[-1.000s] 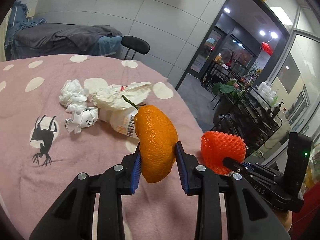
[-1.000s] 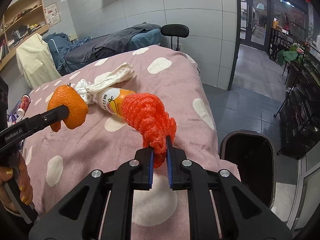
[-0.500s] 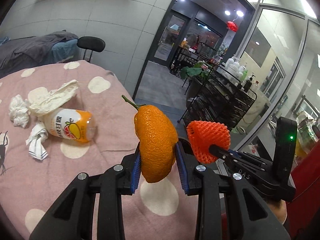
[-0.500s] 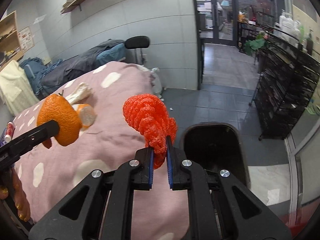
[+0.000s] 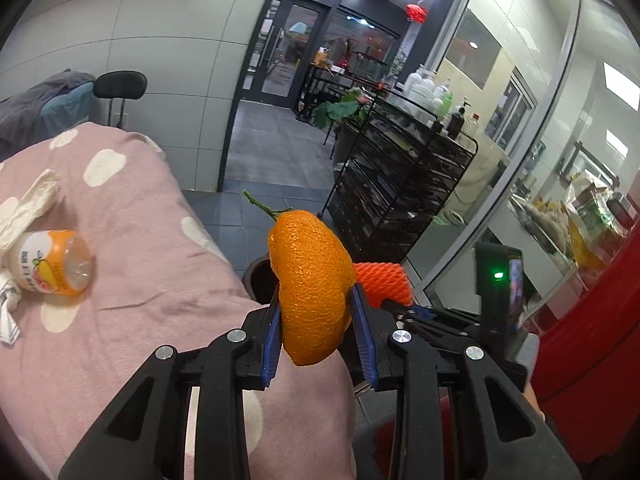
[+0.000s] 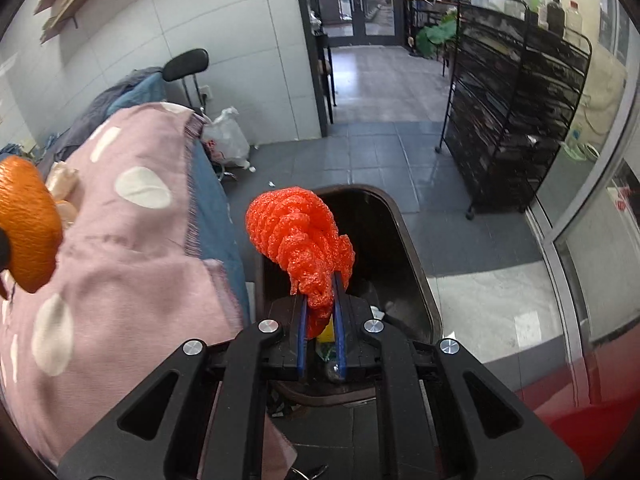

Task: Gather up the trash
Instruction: 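Carry the orange and foam net over the black bin and open both tools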

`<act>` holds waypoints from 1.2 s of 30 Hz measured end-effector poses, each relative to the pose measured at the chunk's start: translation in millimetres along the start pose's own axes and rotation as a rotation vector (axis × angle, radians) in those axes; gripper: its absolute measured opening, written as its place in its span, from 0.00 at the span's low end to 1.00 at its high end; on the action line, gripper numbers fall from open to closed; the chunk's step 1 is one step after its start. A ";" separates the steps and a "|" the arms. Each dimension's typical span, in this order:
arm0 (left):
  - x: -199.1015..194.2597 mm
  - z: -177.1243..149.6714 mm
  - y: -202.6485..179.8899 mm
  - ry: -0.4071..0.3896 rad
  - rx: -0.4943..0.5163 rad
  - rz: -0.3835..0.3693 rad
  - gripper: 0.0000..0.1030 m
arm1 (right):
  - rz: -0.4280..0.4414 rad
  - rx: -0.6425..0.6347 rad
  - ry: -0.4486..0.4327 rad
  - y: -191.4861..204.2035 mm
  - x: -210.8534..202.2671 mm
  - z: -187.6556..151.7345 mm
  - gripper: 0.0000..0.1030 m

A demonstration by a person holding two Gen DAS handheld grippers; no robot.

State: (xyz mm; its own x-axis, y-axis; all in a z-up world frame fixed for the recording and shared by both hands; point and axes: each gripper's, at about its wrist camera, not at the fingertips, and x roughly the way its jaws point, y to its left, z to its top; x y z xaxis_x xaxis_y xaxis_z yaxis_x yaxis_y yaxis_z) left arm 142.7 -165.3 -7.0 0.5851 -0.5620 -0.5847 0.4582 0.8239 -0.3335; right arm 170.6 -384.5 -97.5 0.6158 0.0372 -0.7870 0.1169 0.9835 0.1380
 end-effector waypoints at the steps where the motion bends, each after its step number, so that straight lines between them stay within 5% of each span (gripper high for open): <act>1: 4.1 -0.1 -2.6 0.008 0.005 -0.005 0.31 | -0.006 0.006 0.015 -3.2 8.5 -1.8 0.11; 12: 34.6 -3.4 -20.8 0.081 0.055 -0.025 0.31 | -0.063 0.053 0.167 -29.4 96.9 -23.2 0.16; 15: 42.3 -6.0 -22.2 0.107 0.049 -0.041 0.31 | -0.075 0.061 0.185 -34.7 106.6 -29.1 0.41; 16: 45.0 -7.4 -23.1 0.114 0.051 -0.041 0.31 | -0.078 0.065 0.182 -35.2 106.7 -30.8 0.49; 20: 56.2 -10.5 -27.9 0.143 0.062 -0.043 0.31 | -0.086 0.085 0.179 -39.4 103.0 -37.3 0.58; 36: 105.0 -11.6 -42.4 0.248 0.094 -0.050 0.31 | -0.138 0.196 0.089 -66.6 59.8 -50.0 0.69</act>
State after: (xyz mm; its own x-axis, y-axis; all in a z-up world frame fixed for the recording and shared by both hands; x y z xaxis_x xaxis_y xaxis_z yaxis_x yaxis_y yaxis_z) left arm 177.0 -258.5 -62.8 0.3842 -0.5570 -0.7363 0.5488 0.7791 -0.3030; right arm 160.7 -439.0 -183.8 0.5132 -0.0711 -0.8553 0.3496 0.9275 0.1326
